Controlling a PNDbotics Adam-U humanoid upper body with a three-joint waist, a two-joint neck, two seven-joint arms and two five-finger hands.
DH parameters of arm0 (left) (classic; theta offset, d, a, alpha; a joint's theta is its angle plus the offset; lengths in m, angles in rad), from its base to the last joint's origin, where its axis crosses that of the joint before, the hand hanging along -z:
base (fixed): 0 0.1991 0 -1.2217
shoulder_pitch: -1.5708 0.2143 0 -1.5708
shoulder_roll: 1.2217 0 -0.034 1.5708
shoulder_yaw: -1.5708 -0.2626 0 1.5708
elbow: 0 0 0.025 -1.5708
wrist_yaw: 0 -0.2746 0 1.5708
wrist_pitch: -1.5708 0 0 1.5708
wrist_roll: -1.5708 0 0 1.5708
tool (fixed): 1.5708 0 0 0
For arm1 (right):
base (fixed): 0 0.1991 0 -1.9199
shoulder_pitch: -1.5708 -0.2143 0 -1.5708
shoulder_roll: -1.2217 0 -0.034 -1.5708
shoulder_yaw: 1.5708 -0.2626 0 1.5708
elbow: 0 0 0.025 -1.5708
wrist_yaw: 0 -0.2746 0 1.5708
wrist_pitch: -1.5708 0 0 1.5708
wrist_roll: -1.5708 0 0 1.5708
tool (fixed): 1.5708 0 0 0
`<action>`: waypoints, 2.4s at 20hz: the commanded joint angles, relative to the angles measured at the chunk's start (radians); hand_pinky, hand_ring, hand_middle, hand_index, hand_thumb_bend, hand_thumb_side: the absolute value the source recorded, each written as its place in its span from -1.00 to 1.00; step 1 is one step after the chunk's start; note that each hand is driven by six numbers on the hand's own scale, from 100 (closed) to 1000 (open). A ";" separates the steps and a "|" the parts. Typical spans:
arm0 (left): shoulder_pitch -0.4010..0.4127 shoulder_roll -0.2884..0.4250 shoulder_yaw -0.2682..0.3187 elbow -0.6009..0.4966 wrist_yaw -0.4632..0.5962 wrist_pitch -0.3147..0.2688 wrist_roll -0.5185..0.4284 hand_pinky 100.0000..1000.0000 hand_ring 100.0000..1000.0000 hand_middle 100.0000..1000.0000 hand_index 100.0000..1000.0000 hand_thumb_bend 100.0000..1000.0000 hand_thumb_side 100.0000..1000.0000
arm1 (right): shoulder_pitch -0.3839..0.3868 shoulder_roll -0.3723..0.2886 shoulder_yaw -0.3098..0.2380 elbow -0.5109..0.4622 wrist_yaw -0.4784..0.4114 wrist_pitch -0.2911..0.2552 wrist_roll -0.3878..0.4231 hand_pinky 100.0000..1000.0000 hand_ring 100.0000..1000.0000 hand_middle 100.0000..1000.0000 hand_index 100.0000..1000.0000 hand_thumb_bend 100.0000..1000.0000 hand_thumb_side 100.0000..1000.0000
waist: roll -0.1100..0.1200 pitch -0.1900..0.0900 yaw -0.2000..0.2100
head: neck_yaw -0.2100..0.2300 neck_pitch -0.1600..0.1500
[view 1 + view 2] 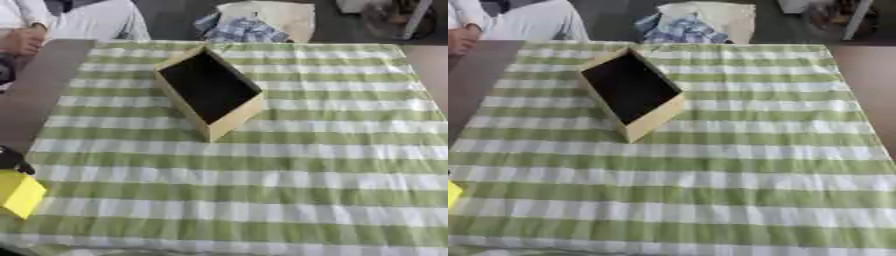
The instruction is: Pick up objects on the table and place them in the box.
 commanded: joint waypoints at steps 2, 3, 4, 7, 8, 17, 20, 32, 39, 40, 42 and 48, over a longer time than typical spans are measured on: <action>-0.011 0.022 0.005 0.008 0.065 -0.026 -0.047 -0.07 0.00 0.05 0.44 -0.43 -0.96 | -0.008 -0.016 -0.012 -0.015 -0.005 0.003 -0.003 0.21 0.37 0.43 0.59 -1.00 0.62 | 0.002 -0.008 -0.001 | 0.006 0.006; -0.010 0.022 0.005 0.008 0.082 -0.022 -0.055 -0.13 -0.03 0.01 0.40 -0.48 -0.96 | -0.008 -0.015 -0.012 -0.015 -0.005 0.003 -0.003 0.21 0.37 0.43 0.59 -1.00 0.63 | 0.002 -0.007 -0.001 | 0.006 0.006; -0.010 0.022 0.006 0.007 0.099 -0.018 -0.060 -0.19 -0.08 -0.04 0.34 -0.49 -0.97 | -0.007 -0.014 -0.013 -0.015 -0.006 0.003 -0.004 0.21 0.37 0.43 0.58 -1.00 0.63 | 0.003 -0.007 -0.001 | 0.006 0.006; -0.011 0.023 0.010 0.001 0.134 -0.005 -0.060 -0.33 -0.15 -0.12 0.23 -0.53 -0.98 | -0.006 -0.013 -0.014 -0.015 -0.006 0.005 -0.004 0.21 0.37 0.43 0.58 -1.00 0.63 | 0.003 -0.007 -0.003 | 0.006 0.006; -0.012 0.023 0.012 0.001 0.144 -0.001 -0.055 -0.42 -0.21 -0.16 0.17 -0.54 -0.99 | -0.006 -0.013 -0.015 -0.015 -0.006 0.005 -0.004 0.21 0.37 0.43 0.58 -1.00 0.63 | 0.003 -0.007 -0.003 | 0.006 0.006; -0.058 0.018 0.031 -0.025 0.184 0.024 -0.018 -0.59 -0.52 -0.28 -0.08 -0.54 -0.99 | -0.004 -0.009 -0.016 -0.015 -0.007 0.007 -0.003 0.21 0.37 0.42 0.58 -1.00 0.64 | 0.008 -0.010 -0.010 | 0.010 0.006; -0.111 0.009 0.033 -0.046 0.196 0.023 -0.032 -0.60 -0.56 -0.29 -0.11 -0.50 -1.00 | -0.005 -0.009 -0.015 -0.015 -0.008 0.006 -0.002 0.21 0.37 0.43 0.58 -1.00 0.64 | 0.011 -0.012 -0.015 | 0.015 0.006; -0.483 -0.140 -0.026 0.022 0.244 0.018 -0.161 -0.60 -0.57 -0.30 -0.12 -0.46 -1.00 | -0.016 -0.016 -0.004 -0.015 -0.015 -0.002 0.009 0.21 0.37 0.42 0.58 -1.00 0.64 | 0.023 -0.007 -0.046 | 0.041 0.006; -0.668 -0.268 -0.037 0.138 0.210 -0.011 -0.185 -0.61 -0.59 -0.31 -0.13 -0.40 -1.00 | -0.027 -0.017 0.001 -0.015 -0.022 -0.006 0.016 0.21 0.36 0.42 0.58 -1.00 0.65 | 0.026 0.005 -0.060 | 0.059 0.006; -0.686 -0.284 -0.038 0.152 0.203 -0.015 -0.186 -0.61 -0.59 -0.31 -0.13 -0.39 -1.00 | -0.029 -0.017 0.002 -0.015 -0.024 -0.007 0.017 0.21 0.36 0.42 0.58 -1.00 0.65 | 0.027 0.006 -0.062 | 0.061 0.006; -0.727 -0.323 -0.039 0.183 0.183 -0.021 -0.187 -0.61 -0.59 -0.31 -0.13 -0.39 -1.00 | -0.034 -0.018 0.004 -0.015 -0.026 -0.009 0.019 0.21 0.36 0.42 0.58 -1.00 0.65 | 0.027 0.011 -0.068 | 0.066 0.004; -0.839 -0.466 -0.026 0.306 0.083 -0.038 -0.163 -0.62 -0.59 -0.33 -0.14 -0.39 -1.00 | -0.062 -0.013 0.011 -0.015 -0.037 -0.018 0.027 0.20 0.36 0.42 0.58 -1.00 0.66 | 0.027 0.036 -0.097 | 0.091 -0.025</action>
